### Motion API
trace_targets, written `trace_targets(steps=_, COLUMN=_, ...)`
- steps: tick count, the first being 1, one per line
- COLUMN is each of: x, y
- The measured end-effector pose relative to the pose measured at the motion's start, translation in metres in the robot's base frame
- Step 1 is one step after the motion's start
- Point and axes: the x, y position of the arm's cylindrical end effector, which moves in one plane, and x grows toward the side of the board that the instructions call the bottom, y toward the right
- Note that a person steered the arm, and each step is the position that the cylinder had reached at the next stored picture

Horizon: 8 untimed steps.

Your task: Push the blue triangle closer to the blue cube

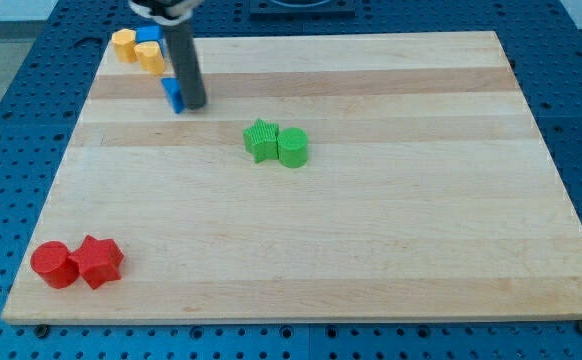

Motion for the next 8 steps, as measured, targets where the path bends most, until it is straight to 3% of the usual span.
trace_targets(steps=3, x=0.033, y=-0.057)
trace_targets(steps=4, x=0.015, y=-0.060)
trace_targets(steps=6, x=-0.038, y=-0.017)
trace_targets(steps=8, x=-0.017, y=0.007)
